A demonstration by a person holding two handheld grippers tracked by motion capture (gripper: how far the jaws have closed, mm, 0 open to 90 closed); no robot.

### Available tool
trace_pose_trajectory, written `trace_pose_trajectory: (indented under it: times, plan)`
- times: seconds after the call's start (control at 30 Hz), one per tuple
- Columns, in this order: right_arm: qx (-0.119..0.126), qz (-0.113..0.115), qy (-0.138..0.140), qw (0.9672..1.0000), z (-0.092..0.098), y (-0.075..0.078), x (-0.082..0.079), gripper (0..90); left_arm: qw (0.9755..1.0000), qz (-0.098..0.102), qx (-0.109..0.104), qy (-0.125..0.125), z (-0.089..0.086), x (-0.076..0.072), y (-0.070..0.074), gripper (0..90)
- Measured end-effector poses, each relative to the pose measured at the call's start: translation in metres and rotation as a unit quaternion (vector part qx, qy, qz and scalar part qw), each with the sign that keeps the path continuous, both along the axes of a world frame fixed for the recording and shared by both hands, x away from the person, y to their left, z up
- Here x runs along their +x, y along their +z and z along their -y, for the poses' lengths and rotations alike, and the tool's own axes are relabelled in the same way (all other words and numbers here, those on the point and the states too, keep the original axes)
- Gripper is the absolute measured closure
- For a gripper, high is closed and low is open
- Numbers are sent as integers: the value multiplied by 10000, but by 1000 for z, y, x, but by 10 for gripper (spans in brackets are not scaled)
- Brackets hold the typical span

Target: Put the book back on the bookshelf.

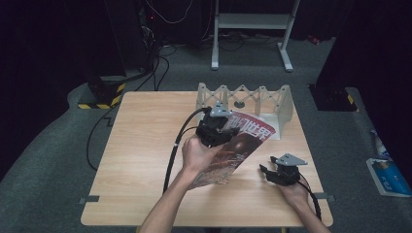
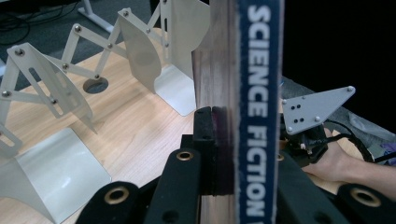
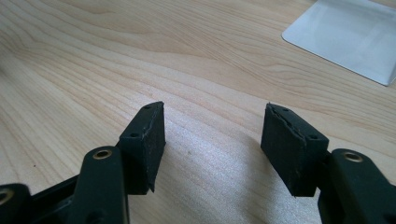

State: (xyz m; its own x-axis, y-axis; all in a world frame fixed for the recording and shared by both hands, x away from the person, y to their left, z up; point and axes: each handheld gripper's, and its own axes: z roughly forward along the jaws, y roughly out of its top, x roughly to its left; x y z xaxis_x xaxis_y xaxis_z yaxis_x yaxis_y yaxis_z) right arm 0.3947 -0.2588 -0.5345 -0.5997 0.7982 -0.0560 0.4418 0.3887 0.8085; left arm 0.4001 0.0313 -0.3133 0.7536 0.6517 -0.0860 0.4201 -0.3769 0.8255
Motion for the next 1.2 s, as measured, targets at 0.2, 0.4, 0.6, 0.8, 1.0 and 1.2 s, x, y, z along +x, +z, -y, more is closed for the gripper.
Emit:
trace_pose_trajectory:
  times: [0.2, 0.4, 0.6, 0.8, 1.0, 1.2]
  plan:
    - [8, -20, -3, 10000, 0, 0, 0, 397, 10000, -17, 87, -11, 5, 6, 8, 831]
    - [6, -16, -2, 10000, 0, 0, 0, 396, 9997, -97, 208, -39, 9, 11, 11, 830]
    - [8, -15, 4, 10000, 0, 0, 0, 396, 9992, -147, 368, 0, 11, 14, 14, 829]
    - [6, -15, 3, 10000, 0, 0, 0, 396, 9985, -185, 507, 22, 12, 16, 21, 825]
    - [-1, -8, 2, 10000, 1, 0, 0, 396, 9974, -205, 688, 28, 15, 18, 27, 824]
    - [-2, -9, 5, 10000, 1, 0, 0, 396, 9964, -293, 792, 35, 16, 21, 29, 824]
